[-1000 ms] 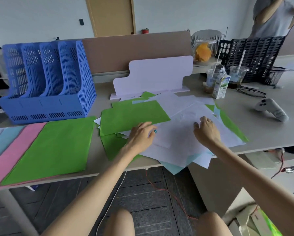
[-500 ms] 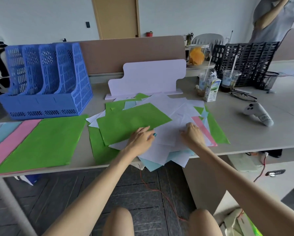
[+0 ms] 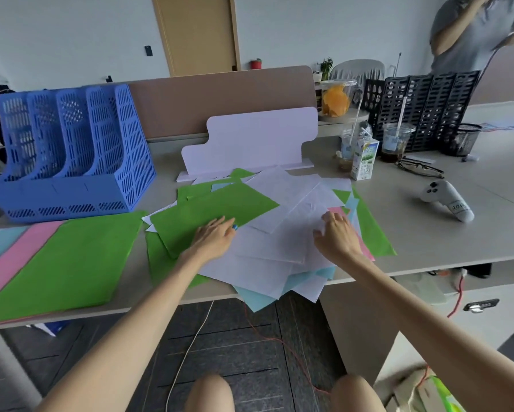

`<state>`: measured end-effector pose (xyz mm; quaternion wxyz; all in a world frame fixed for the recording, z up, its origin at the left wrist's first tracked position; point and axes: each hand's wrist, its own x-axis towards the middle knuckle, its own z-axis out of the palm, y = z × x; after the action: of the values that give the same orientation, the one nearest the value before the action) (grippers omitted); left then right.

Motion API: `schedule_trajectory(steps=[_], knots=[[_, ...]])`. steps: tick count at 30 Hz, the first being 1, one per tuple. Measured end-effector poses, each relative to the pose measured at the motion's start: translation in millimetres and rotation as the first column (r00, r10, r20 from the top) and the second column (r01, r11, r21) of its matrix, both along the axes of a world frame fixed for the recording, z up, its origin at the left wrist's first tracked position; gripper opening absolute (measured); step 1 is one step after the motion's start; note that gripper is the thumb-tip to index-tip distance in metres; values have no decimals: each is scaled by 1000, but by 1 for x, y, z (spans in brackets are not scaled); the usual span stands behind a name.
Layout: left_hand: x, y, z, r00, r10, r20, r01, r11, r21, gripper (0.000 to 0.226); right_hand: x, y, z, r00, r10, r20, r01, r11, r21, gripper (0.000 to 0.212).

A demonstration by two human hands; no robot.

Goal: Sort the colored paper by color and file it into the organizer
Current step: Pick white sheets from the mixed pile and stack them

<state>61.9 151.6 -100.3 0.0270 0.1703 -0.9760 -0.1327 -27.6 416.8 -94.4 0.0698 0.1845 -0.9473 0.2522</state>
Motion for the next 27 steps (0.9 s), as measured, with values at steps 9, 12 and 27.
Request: schedule_trajectory(steps=[9,12,27], knots=[[-14,-18,-10,958,-193,-214,178,980,-89,45,-10,-41,4,957,283,-58,-284,959,-6,40],[-16,-3,-10,913,-327,-246,314,945,-89,43,-14,-48,2,917,394,-66,-389,918,73,49],[3,-4,-6,956,-119,-269,160,978,134,40,-6,-26,-5,899,438,21,-431,892,-140,49]])
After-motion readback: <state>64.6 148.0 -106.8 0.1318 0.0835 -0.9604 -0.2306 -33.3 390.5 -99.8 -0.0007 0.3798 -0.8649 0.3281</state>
